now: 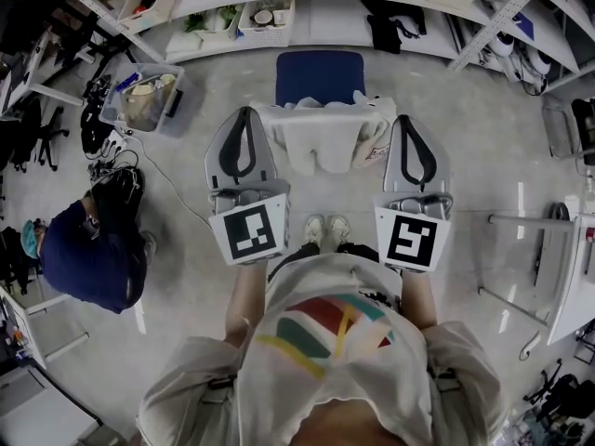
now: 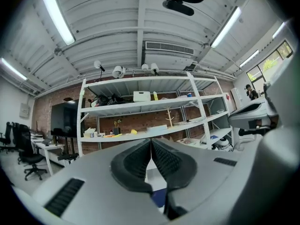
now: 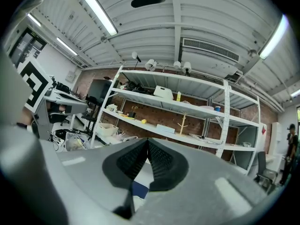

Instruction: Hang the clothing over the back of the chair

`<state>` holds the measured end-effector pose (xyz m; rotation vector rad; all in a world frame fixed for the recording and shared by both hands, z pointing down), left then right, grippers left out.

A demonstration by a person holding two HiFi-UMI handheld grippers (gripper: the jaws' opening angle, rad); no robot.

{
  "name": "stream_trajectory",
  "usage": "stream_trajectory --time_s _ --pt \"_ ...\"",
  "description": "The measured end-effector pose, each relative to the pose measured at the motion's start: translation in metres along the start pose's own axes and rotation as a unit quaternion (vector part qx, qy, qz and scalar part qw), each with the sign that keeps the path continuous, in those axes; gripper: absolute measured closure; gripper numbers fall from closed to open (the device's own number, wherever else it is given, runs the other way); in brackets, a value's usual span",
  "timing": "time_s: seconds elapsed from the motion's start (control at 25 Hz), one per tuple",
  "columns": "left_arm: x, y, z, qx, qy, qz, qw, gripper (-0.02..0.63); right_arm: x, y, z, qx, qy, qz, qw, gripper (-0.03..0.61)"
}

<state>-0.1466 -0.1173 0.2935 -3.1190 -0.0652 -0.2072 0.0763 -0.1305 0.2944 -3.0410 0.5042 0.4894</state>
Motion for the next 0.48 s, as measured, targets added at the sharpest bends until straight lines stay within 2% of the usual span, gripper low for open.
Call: stream_trajectory --time_s 0.48 --pt "-0.005 -0.0045 0.0079 0.002 0.008 0.005 1.0 0.597 0.0028 -0.0014 0.0056 0.005 -0.002 -0.002 1.0 0.574"
Point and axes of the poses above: the fingertips, and each gripper's own axes: y forward along the fingers, x to its right, z out of its top, the point moved 6 cm from there along -y, backward along the fingers, and after that the axes turned 2 degrees about -z, right-handed, at the moved point
